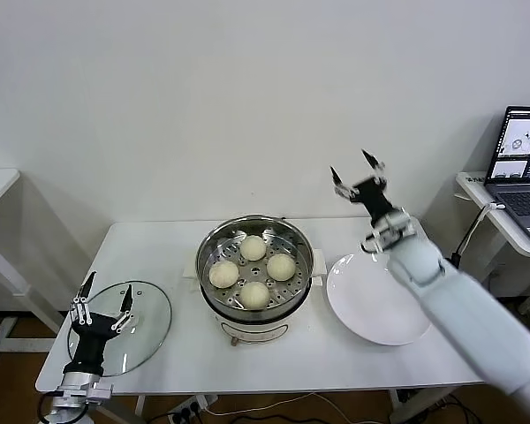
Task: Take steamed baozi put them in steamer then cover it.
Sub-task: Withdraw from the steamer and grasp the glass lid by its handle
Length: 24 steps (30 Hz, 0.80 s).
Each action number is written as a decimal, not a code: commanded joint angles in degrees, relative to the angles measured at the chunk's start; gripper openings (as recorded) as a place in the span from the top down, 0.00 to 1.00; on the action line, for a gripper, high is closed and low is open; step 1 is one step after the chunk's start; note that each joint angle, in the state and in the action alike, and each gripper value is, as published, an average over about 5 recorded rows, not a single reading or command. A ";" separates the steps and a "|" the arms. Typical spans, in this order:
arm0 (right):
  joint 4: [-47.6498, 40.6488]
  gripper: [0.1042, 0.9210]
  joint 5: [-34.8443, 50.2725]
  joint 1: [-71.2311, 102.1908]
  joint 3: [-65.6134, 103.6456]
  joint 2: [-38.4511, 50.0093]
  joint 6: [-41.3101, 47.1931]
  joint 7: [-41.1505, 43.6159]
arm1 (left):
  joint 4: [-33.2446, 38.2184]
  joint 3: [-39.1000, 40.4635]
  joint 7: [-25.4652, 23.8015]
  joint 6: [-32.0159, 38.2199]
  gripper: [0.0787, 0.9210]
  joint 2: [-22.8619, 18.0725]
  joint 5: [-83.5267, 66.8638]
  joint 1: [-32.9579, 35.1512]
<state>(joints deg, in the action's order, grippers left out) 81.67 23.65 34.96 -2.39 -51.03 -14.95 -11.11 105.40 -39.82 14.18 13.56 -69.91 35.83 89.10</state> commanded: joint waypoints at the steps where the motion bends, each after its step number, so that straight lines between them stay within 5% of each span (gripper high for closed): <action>1: 0.08 0.12 -5.13 25.42 20.68 -10.35 -6.84 -3.89 | -11.20 -4.15 0.47 4.73 0.12 1.28 22.48 0.81; 15: -1.38 0.12 -8.91 27.02 20.31 -16.02 -8.48 -1.93 | -26.74 -8.31 9.52 14.62 0.12 -0.91 37.30 -4.81; 24: -2.40 0.12 -10.08 28.17 20.30 -17.03 -9.10 -0.89 | -27.61 -8.64 11.93 14.19 0.12 -1.55 40.80 -7.65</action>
<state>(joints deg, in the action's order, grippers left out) 79.60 14.90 60.04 15.70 -65.91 -23.04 -12.20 82.93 -47.38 22.55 25.73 -71.04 68.58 84.44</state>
